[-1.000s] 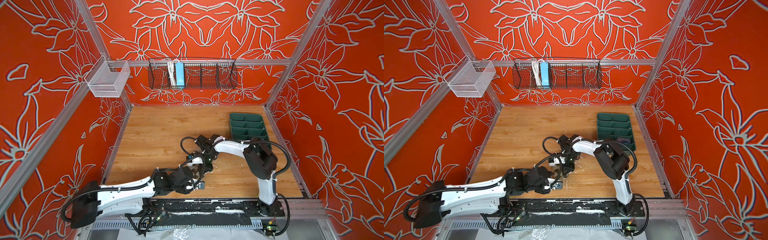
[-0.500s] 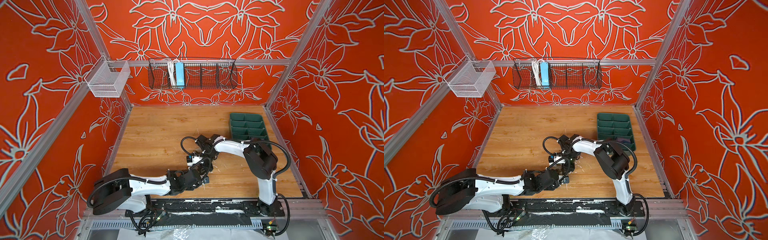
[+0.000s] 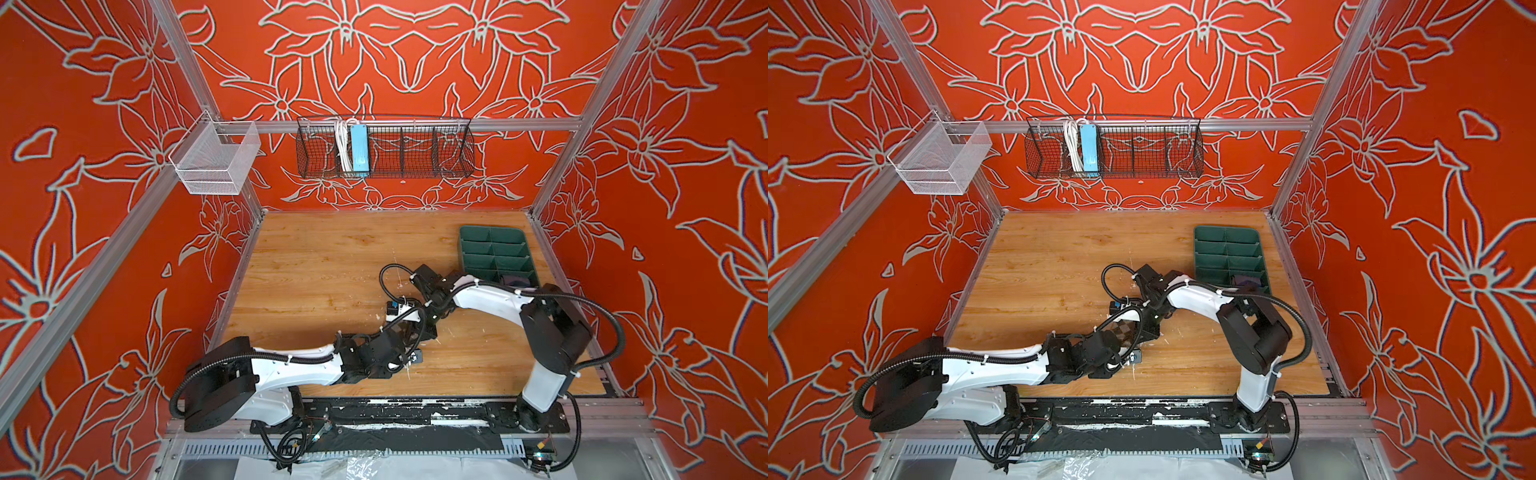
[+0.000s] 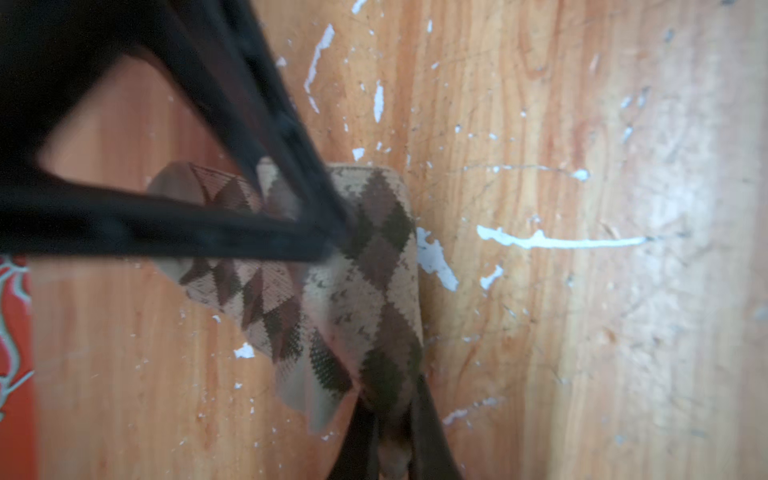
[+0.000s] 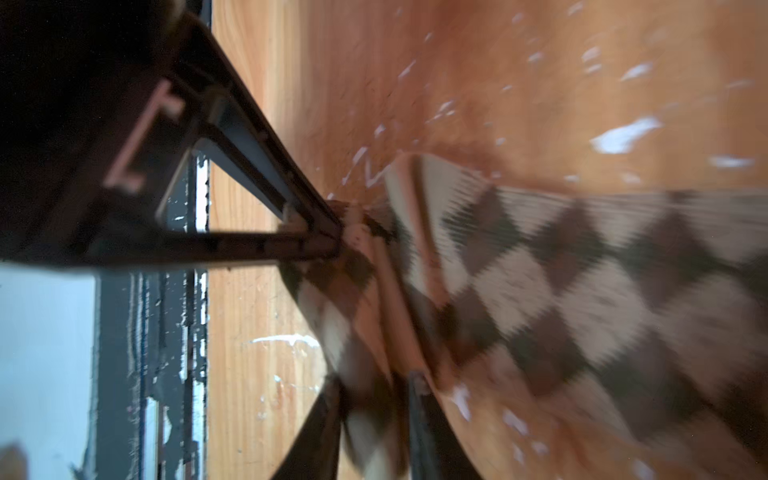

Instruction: Roll the socks

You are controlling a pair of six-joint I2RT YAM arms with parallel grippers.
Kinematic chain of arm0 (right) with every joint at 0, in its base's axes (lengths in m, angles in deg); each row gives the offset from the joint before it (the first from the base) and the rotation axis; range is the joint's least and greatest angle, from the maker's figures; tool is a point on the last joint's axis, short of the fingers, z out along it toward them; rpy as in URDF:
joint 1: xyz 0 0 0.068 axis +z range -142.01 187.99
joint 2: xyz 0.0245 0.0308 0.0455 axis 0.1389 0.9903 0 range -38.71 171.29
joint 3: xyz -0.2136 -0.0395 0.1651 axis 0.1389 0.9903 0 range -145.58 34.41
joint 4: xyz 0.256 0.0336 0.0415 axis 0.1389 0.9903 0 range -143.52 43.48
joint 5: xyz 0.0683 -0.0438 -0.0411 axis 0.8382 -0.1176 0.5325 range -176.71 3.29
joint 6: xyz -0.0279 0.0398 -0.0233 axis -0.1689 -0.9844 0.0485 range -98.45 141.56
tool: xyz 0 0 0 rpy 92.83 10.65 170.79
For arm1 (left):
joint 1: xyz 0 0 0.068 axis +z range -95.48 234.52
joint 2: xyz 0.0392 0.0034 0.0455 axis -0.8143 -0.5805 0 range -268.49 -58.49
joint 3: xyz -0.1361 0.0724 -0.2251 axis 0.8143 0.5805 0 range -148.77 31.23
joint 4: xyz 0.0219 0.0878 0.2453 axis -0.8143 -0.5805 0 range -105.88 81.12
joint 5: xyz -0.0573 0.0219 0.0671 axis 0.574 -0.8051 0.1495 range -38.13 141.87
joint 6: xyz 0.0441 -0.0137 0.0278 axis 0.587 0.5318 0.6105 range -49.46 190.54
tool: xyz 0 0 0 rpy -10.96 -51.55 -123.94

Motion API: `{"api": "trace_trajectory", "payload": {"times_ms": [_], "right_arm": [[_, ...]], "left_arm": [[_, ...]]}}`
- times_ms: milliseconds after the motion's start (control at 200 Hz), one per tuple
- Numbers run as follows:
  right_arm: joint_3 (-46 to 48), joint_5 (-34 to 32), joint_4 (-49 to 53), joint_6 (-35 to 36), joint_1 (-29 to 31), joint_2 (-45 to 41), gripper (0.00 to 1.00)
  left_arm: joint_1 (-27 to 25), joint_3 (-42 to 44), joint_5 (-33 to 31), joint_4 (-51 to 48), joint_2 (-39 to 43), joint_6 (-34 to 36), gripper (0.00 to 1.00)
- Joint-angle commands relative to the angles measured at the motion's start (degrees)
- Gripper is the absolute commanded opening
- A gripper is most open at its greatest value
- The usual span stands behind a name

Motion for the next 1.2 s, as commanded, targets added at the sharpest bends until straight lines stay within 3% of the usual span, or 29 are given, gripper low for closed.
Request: {"api": "trace_trajectory", "payload": {"times_ms": [0, 275, 375, 445, 565, 666, 741, 881, 1036, 1196], "right_arm": [[3.4, -4.1, -7.8, -5.3, -3.0, -5.2, 0.30], [15.1, -21.2, -28.8, -19.8, -12.3, -24.0, 0.30], [20.9, -21.2, -37.6, -19.2, -12.2, -32.2, 0.34], [23.8, -16.8, -39.4, -14.3, -12.2, -36.6, 0.35], [25.4, -6.8, -34.1, -4.0, -11.9, -41.4, 0.36], [25.6, -4.0, -29.1, 3.5, -9.4, -43.9, 0.36], [26.5, -5.7, -26.4, 11.3, -5.0, -45.6, 0.36], [28.1, -15.6, -22.6, 23.4, 5.3, -44.6, 0.40], [32.0, -22.0, -27.2, 25.9, 13.5, -41.3, 0.44], [34.2, -23.3, -36.1, 22.5, 17.4, -35.0, 0.53]], "left_arm": [[2.0, -1.4, 6.0, -6.6, -0.3, 1.3, 0.02], [7.6, -8.0, 16.7, -14.0, -4.8, 2.9, 0.02], [11.2, -11.9, 22.5, -18.3, -7.6, 2.1, 0.02], [13.3, -14.9, 26.8, -22.3, -10.3, 2.2, 0.02], [16.8, -20.8, 31.9, -29.7, -16.7, 2.0, 0.03], [19.8, -25.4, 35.5, -34.7, -22.3, 1.6, 0.03], [21.9, -27.6, 37.6, -36.2, -24.9, 0.7, 0.03], [24.0, -28.9, 39.8, -35.8, -26.2, -0.4, 0.03], [24.9, -30.3, 40.6, -36.9, -27.8, -0.4, 0.04], [25.0, -31.7, 40.9, -37.8, -29.3, -0.2, 0.04]]}}
